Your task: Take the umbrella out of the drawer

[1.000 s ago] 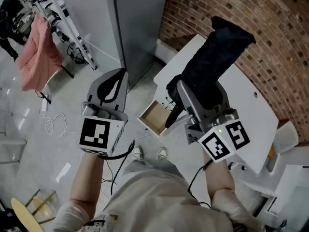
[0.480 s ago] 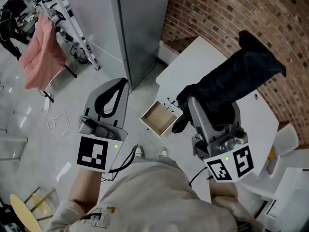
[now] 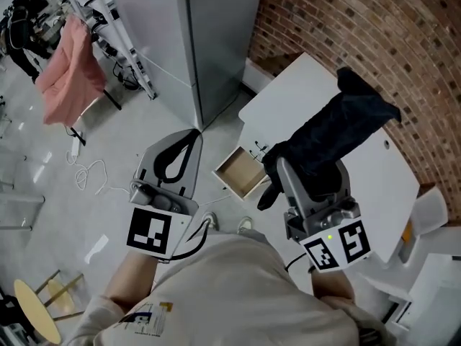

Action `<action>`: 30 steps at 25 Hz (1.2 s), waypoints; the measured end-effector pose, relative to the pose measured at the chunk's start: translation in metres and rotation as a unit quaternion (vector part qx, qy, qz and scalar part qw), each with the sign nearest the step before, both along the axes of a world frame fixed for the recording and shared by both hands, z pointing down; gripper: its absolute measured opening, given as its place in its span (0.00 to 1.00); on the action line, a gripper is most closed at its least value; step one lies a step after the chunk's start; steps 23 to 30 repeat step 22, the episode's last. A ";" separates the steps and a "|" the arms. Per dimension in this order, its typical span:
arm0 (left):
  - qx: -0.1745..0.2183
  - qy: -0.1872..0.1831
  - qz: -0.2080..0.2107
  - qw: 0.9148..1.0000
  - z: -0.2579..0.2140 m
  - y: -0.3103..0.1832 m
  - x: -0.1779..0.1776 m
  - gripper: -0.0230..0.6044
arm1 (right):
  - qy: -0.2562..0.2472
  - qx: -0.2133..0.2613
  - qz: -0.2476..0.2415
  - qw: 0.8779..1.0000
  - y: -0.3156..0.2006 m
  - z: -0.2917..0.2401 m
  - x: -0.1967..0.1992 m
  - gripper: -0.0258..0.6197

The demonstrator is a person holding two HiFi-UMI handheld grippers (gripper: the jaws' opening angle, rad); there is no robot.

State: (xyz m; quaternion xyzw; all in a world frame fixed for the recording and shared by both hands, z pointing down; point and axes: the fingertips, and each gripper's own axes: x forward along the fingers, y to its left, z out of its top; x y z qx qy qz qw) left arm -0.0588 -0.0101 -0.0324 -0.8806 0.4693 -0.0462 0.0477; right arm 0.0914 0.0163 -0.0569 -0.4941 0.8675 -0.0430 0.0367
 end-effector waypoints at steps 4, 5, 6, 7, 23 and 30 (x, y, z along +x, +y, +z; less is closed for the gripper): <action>-0.001 -0.006 0.002 1.000 0.002 0.005 0.003 0.05 | -0.005 -0.011 -0.002 1.000 0.006 0.005 0.001 0.46; -0.001 -0.006 0.002 1.000 0.002 0.006 0.004 0.05 | -0.004 -0.012 -0.001 1.000 0.007 0.005 0.001 0.46; -0.001 -0.007 0.002 1.000 0.002 0.008 0.005 0.05 | -0.003 -0.012 0.000 1.000 0.008 0.005 0.003 0.46; -0.001 -0.007 0.003 1.000 0.001 0.009 0.006 0.05 | -0.003 -0.012 0.001 1.000 0.009 0.005 0.004 0.46; -0.004 -0.013 0.007 1.000 0.002 0.017 0.015 0.05 | 0.007 -0.008 -0.005 1.000 0.018 0.000 0.010 0.46; -0.004 -0.013 0.007 1.000 0.002 0.017 0.015 0.05 | 0.007 -0.008 -0.005 1.000 0.018 0.000 0.010 0.46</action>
